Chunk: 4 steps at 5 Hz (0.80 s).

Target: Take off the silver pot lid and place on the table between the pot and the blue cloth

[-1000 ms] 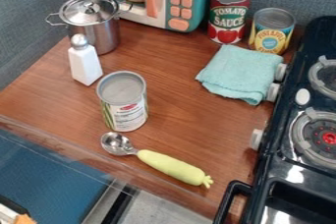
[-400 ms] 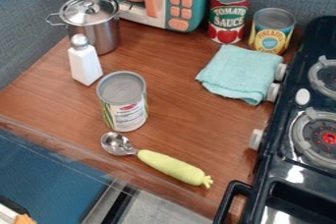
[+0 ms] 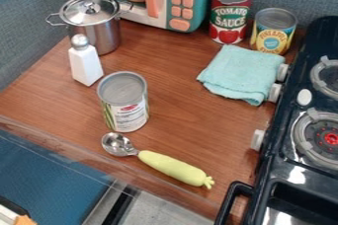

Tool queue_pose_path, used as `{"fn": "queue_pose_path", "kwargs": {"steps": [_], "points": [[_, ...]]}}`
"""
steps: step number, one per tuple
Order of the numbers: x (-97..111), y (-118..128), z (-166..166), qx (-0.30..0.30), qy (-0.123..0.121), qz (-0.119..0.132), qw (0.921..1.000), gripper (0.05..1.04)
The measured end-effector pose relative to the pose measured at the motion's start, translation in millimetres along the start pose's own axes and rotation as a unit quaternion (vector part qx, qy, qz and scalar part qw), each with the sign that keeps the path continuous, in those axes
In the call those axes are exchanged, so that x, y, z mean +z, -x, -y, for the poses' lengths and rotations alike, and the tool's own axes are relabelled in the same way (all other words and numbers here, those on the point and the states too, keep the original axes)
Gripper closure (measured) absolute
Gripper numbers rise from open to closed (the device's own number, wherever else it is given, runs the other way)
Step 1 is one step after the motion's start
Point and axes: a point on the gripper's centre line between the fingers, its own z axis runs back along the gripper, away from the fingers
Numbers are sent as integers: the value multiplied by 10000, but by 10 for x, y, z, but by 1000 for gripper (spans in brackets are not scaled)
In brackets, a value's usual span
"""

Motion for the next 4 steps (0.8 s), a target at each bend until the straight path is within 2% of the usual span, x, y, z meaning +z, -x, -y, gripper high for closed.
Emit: {"fn": "queue_pose_path", "kwargs": {"steps": [1, 2, 4], "points": [[-66, -6, -14, 5, -72, -130, 9999, 83], [-166, 18, 33, -137, -267, -128, 9995, 83], [-303, 104, 115, -273, -356, -235, 9987, 83]]}}
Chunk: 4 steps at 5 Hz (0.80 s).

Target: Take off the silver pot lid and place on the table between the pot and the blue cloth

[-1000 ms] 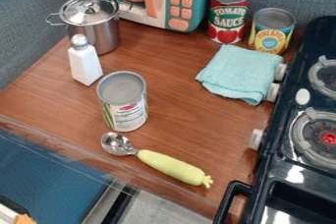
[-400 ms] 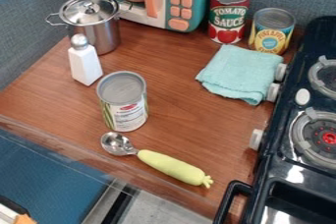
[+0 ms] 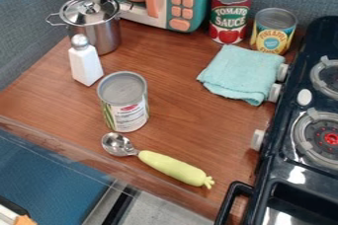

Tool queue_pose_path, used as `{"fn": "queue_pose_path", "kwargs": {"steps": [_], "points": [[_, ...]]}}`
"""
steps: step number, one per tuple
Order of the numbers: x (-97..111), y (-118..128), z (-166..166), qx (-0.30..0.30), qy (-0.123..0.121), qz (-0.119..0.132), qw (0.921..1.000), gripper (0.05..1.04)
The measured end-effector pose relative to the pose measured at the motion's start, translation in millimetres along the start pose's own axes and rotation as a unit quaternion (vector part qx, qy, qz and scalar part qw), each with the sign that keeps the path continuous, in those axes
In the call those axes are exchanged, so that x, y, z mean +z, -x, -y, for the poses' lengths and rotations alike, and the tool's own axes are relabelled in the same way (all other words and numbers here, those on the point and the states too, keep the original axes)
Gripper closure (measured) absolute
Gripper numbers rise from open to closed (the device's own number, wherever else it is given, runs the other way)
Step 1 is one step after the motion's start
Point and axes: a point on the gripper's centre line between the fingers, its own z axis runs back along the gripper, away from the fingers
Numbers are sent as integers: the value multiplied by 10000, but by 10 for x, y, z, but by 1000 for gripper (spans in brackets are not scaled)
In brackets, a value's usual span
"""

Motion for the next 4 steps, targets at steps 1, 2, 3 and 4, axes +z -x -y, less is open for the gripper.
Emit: {"fn": "queue_pose_path", "kwargs": {"steps": [1, 2, 3, 4], "points": [[-89, 44, 25, -41, -60, -53, 10000, 83], [-81, 45, 31, -40, -60, -52, 10000, 83], [-81, 45, 31, -47, -60, -52, 10000, 83], [-43, 19, 11, -50, -65, -24, 10000, 83]]}}
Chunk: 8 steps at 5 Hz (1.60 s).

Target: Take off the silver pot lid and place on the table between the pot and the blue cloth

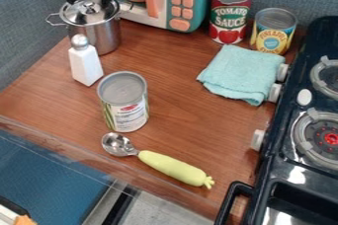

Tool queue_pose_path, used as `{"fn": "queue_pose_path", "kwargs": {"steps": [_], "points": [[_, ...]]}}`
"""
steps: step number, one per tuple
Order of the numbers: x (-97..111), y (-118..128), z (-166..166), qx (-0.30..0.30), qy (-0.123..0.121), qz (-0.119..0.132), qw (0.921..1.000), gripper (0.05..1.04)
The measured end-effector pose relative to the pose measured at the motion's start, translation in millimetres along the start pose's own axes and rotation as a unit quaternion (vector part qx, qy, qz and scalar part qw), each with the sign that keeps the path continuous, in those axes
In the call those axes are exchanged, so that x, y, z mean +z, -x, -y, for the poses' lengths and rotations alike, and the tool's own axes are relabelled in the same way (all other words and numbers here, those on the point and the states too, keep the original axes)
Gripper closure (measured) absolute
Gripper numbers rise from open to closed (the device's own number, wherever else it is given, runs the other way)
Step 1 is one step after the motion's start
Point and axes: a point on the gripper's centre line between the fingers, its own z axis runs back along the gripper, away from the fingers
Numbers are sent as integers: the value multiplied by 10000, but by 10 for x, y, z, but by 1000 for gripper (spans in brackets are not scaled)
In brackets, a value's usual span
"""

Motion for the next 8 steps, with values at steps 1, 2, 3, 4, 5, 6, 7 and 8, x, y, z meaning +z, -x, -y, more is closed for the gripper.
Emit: {"fn": "queue_pose_path", "kwargs": {"steps": [1, 2, 3, 4, 5, 6, 7, 8], "points": [[-42, -9, -17, 2, -5, -88, 10000, 83], [-37, -47, -27, 31, -11, -105, 9999, 83], [-65, -60, -36, 46, -29, -168, 9998, 83], [-66, -70, -69, 72, -26, -135, 9999, 83], [-96, -49, -57, 45, 20, -174, 9998, 83], [-123, 7, -40, 3, 55, -180, 9998, 83], [-123, 45, -32, 14, 73, -180, 9998, 144], [-118, 49, -30, 61, 80, -157, 9998, 416]]}}
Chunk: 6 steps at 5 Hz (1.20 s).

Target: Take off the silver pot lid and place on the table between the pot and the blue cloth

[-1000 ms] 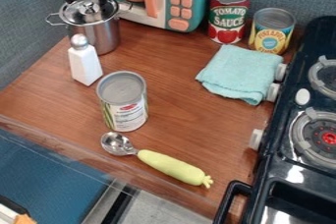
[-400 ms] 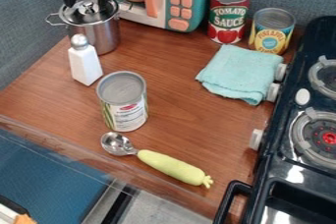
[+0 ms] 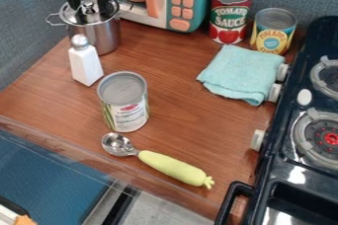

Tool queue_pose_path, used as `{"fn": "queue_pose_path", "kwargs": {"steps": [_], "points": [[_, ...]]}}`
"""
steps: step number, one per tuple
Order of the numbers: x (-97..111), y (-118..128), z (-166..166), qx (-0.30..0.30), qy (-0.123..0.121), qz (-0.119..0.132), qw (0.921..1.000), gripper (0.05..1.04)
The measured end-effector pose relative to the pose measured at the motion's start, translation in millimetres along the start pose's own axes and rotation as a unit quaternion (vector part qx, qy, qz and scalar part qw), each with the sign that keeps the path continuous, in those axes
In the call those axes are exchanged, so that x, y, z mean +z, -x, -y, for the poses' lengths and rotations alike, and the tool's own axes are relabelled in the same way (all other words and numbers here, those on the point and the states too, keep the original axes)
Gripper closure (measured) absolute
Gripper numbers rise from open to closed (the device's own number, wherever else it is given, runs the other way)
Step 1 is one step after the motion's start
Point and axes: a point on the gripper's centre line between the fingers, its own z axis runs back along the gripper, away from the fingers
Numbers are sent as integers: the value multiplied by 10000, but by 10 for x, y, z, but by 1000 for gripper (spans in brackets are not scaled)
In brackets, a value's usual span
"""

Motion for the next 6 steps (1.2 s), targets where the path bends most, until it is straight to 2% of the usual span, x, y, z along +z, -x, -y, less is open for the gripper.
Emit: {"fn": "queue_pose_path", "kwargs": {"steps": [1, 2, 3, 4, 6], "points": [[0, 12, -15, 18, -8, 6, 10000, 710], [-9, 22, -16, -28, -14, 14, 10000, 803], [-5, 19, 0, -48, 37, 21, 10000, 803], [53, 33, -4, 4, 152, -84, 9998, 803], [87, 19, 1, 36, 286, -71, 9996, 803]]}}
